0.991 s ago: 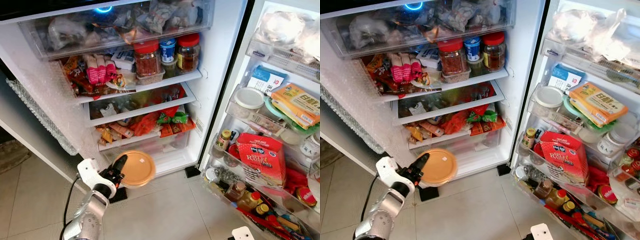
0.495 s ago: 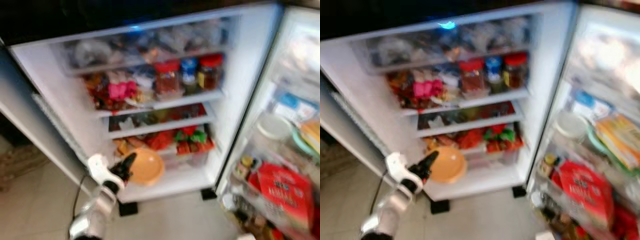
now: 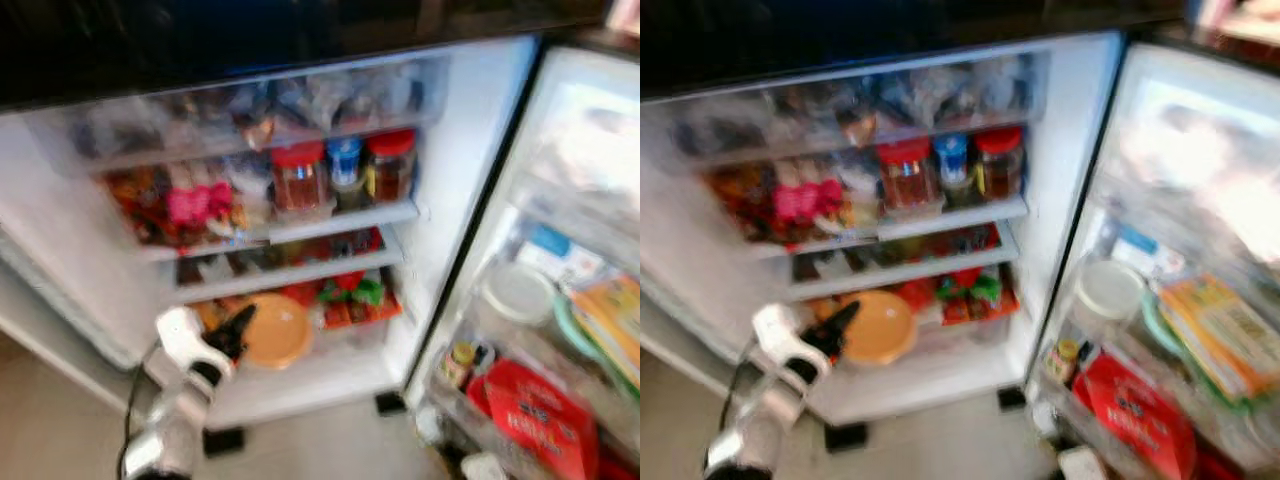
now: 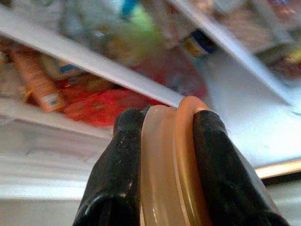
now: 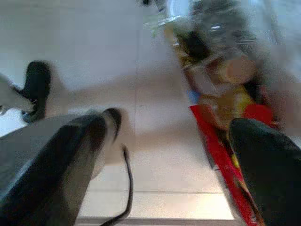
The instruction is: Restocking fridge
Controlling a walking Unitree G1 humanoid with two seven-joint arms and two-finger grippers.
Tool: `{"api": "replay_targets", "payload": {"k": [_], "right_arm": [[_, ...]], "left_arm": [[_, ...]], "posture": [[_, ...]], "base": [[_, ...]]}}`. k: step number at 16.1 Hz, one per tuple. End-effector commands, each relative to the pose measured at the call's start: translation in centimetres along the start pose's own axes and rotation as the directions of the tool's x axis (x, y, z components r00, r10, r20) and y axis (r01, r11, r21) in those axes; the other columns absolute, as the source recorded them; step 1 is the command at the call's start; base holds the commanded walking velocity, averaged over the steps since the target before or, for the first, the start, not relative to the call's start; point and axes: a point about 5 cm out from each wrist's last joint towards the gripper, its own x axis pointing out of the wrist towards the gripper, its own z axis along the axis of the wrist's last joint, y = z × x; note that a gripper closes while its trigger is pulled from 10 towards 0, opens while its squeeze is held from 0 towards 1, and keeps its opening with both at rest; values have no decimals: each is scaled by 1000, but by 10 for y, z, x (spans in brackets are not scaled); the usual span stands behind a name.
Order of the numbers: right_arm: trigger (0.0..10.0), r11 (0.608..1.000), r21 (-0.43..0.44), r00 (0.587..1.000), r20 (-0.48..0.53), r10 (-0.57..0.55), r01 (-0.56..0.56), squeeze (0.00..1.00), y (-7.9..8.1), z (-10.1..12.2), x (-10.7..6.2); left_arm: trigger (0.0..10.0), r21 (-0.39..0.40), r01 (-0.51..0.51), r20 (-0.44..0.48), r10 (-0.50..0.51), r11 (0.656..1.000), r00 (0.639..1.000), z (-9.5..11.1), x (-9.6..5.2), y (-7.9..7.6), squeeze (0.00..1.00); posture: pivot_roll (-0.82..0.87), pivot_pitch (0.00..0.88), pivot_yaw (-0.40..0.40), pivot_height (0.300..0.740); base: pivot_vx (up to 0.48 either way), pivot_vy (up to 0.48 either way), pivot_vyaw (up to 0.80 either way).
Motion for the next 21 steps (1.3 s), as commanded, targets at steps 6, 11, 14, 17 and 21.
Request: {"api": "replay_targets", "payload": {"k": [6, 11, 14, 17, 21], "right_arm": [[10000, 1000, -20, 1000, -21, 9, -9, 0, -1, -8, -2], [10000, 999, -46, 1000, -26, 18, -19, 0, -2, -7, -2], [10000, 999, -51, 1000, -22, 15, -17, 0, -2, -7, -2], [10000, 997, -80, 1000, -14, 22, -23, 0, -2, -5, -1], [10000, 974, -221, 999, -29, 44, -49, 0, -2, -2, -1]], "left_arm": [[10000, -8, 10, -3, -10, 1000, 1000, -1, 2, -5, 0], [10000, -11, 6, 0, -6, 1000, 1000, -1, 1, -5, 0], [10000, -14, 8, -2, -8, 1000, 1000, -2, 1, -5, 0], [10000, -15, 8, -4, -8, 1000, 1000, -3, 2, -6, 0], [10000, -16, 5, -3, -5, 1000, 1000, -3, 2, -6, 0]], "posture": [[-106, 118, 47, 740], [-105, 128, 44, 740], [-108, 129, 45, 740], [-109, 127, 44, 740], [-109, 128, 42, 740]], "base": [[0, 0, 0], [0, 0, 0], [0, 0, 0], [0, 0, 0], [0, 0, 0]]}}
